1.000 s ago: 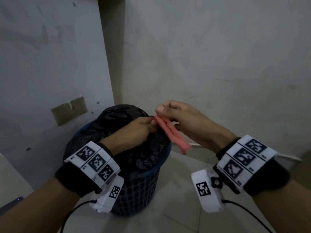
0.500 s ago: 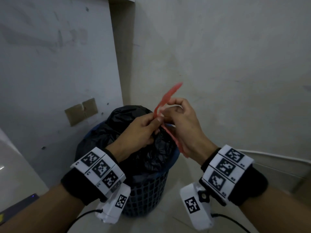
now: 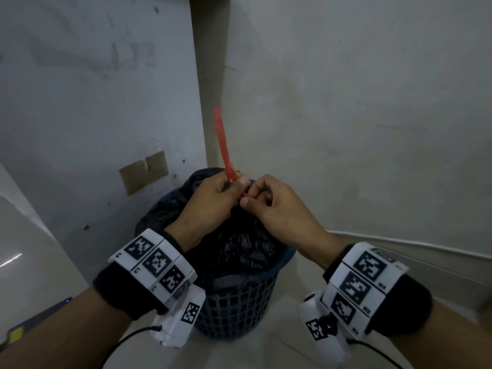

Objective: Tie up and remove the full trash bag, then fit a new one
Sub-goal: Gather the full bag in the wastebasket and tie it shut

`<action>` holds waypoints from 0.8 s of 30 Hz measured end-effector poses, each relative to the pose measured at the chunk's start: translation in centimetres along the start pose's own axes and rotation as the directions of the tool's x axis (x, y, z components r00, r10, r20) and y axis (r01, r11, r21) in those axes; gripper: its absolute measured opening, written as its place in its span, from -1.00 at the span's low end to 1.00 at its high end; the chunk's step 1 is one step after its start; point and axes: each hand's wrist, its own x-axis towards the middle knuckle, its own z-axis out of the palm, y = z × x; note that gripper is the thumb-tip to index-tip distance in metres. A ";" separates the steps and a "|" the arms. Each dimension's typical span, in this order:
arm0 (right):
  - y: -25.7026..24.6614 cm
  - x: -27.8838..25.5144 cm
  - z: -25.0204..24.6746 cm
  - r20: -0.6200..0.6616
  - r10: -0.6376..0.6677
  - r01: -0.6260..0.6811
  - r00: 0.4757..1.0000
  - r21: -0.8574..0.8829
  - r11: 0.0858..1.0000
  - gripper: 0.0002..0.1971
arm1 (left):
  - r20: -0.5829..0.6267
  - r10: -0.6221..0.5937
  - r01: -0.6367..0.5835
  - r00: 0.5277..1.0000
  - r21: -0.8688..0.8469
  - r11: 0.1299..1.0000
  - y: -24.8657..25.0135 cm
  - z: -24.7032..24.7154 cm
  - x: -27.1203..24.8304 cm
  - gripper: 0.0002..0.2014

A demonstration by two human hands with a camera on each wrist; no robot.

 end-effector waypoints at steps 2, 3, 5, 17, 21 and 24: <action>0.3 0.2 0.2 -0.079 -0.006 0.007 0.997 0.007 1.000 -0.83 | -0.003 0.057 -0.056 0.998 0.040 0.998 0.0 -0.4 -0.1 -0.83; 0.4 0.3 0.2 -0.139 0.004 -0.001 0.990 0.022 1.000 -0.82 | -0.013 0.065 -0.065 0.998 0.048 0.997 -0.1 -0.6 -0.2 -0.80; 0.8 0.5 0.0 -0.253 0.046 -0.025 0.967 0.086 0.996 -0.83 | -0.018 0.092 -0.090 0.996 0.075 0.993 -0.4 -0.9 -0.6 -0.76; 1.2 0.7 -0.6 -0.129 0.035 -0.035 0.991 0.000 0.999 -0.89 | 0.080 0.446 -0.314 0.891 0.819 0.480 -2.7 -1.3 -0.6 -0.60; 0.9 0.6 -0.9 -0.004 0.019 -0.019 1.000 0.002 1.000 -0.86 | 0.113 0.353 -0.297 0.929 0.797 0.525 -2.5 -0.8 -0.6 -0.74; 1.3 0.4 -0.9 -0.024 0.041 -0.041 0.999 0.027 0.999 -0.82 | 0.093 0.262 -0.258 0.961 0.650 0.715 -2.5 -0.8 -0.7 -0.81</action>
